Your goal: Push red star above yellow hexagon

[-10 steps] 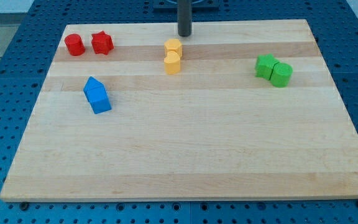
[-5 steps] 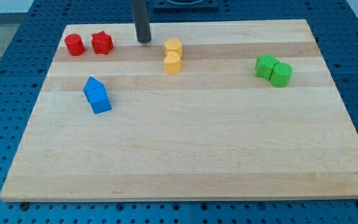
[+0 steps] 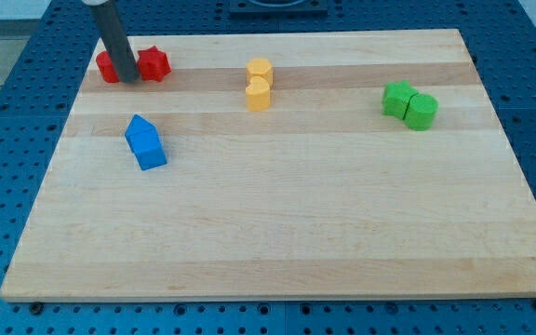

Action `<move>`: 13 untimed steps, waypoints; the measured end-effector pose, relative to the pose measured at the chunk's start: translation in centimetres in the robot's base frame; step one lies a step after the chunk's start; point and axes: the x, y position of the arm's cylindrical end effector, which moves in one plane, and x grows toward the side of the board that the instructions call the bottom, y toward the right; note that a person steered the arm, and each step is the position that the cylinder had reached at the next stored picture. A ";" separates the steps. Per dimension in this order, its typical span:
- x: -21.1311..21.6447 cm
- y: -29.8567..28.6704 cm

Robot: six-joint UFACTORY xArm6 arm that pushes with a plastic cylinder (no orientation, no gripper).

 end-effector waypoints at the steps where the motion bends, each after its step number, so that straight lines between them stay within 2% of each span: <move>1: -2.0 1.0; 2: -2.6 2.3; 3: -1.4 3.8; 5: 0.0 1.7; 8: -0.1 5.1; 10: -1.1 7.2; 11: -2.9 8.2; 13: -3.2 11.5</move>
